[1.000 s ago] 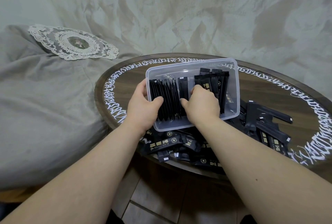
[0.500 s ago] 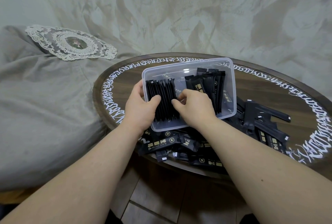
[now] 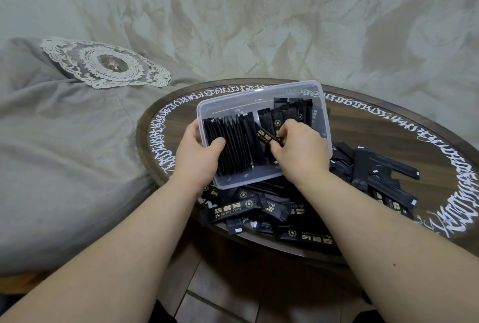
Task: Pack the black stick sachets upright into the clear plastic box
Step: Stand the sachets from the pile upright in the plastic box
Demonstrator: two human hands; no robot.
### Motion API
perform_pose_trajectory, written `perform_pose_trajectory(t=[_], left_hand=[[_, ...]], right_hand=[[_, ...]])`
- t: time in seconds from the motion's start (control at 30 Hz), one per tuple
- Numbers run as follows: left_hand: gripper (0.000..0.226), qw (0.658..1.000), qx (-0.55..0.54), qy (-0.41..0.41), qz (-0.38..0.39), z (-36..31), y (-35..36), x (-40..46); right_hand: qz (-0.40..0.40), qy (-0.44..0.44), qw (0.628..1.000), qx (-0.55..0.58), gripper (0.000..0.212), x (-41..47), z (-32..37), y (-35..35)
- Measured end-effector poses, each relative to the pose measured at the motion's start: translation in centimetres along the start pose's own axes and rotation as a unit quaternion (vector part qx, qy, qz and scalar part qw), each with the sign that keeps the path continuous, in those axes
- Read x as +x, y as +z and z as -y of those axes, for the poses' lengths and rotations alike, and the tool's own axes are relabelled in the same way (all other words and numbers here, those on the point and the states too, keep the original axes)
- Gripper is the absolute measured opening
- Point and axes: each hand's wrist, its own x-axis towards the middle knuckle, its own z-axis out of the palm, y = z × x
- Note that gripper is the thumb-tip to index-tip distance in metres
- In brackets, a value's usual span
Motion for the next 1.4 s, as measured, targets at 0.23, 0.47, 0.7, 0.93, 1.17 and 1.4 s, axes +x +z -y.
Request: perform_pose_trajectory(t=[0.23,0.47,0.7,0.93,1.17,1.4], left_hand=[[0.048,1.000,-0.001,0.005,0.005,0.0,0.0,0.0],[0.050,1.000,-0.001,0.008,0.007,0.1,0.0,0.1],[0.050,1.000,-0.004,0.011,0.009,0.1,0.2,0.0],[0.050,1.000,-0.008,0.017,0.024,0.0,0.4,-0.2],[0.048,1.000,-0.008,0.015,0.020,0.0,0.2,-0.2],[0.049,1.000,-0.021,0.001,0.011,0.3,-0.2,0.2]], right_hand=[[0.039,-0.006,0.995,-0.088,0.022,-0.1,0.0,0.1],[0.056,-0.030,0.996,-0.062,0.021,-0.1,0.5,0.4],[0.095,-0.031,0.995,0.017,0.027,-0.3,1.0,1.1],[0.082,0.014,0.996,0.021,0.029,0.0,1.2,1.1],[0.063,-0.011,0.996,0.059,0.023,-0.5,1.5,1.2],[-0.043,0.041,0.997,0.052,0.023,-0.2,0.1,-0.3]])
